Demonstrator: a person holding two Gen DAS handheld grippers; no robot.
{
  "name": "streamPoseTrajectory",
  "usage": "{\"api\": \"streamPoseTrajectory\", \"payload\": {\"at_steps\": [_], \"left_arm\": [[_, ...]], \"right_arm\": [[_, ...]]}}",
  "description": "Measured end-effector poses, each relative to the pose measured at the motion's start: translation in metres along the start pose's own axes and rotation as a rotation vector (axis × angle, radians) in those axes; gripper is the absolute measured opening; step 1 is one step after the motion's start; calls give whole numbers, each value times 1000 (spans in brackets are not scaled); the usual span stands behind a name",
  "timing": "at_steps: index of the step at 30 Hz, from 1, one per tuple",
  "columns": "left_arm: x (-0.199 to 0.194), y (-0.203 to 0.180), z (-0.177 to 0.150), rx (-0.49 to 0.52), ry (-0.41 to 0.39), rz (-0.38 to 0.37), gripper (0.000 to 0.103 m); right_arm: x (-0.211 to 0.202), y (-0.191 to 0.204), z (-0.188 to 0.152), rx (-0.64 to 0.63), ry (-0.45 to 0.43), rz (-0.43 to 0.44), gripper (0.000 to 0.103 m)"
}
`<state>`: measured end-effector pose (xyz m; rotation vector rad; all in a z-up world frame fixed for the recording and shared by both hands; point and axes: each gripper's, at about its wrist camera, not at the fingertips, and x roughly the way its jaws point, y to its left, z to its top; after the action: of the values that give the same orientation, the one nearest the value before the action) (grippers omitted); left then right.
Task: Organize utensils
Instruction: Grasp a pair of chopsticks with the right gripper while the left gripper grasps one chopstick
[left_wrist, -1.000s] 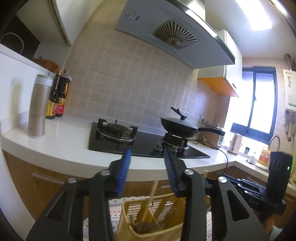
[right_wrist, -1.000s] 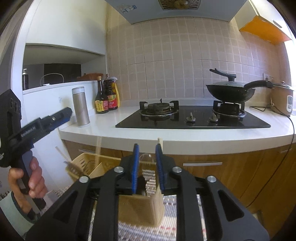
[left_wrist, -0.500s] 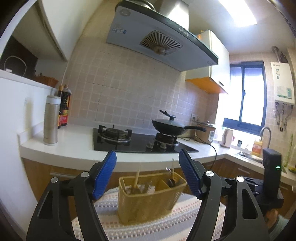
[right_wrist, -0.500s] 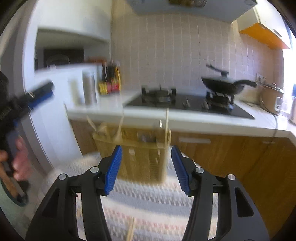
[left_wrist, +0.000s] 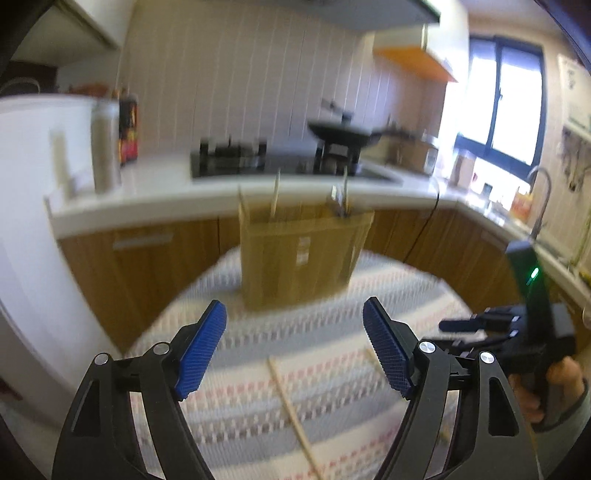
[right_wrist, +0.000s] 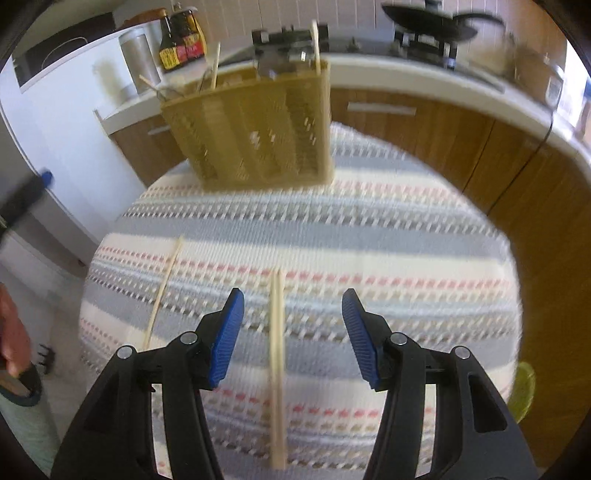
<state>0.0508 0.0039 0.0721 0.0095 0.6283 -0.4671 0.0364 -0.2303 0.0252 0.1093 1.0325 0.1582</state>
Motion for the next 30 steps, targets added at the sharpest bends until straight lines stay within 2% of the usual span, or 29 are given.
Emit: {"api": "streamPoseTrajectory", "payload": {"at_steps": [4, 9, 12, 13, 20, 23, 26, 30], "left_arm": [[38, 9, -34, -41, 187, -17, 73], [65, 19, -64, -107, 322, -45, 69], [75, 16, -75, -78, 398, -65, 68], [78, 13, -78, -49, 424, -66, 65], [94, 9, -90, -11, 513, -44, 53], [103, 3, -89, 52, 533, -24, 52], [110, -2, -85, 86, 564, -19, 51], [116, -10, -84, 163, 605, -13, 52]], "right_arm": [[14, 11, -18, -15, 65, 11, 51], [31, 25, -36, -44, 128, 23, 43], [38, 31, -40, -73, 148, -4, 40], [40, 32, -41, -78, 155, -7, 40], [53, 24, -42, -52, 186, -14, 37], [59, 26, -42, -62, 212, -2, 34], [61, 29, -41, -81, 231, -27, 30], [66, 31, -36, -89, 245, -27, 22]]}}
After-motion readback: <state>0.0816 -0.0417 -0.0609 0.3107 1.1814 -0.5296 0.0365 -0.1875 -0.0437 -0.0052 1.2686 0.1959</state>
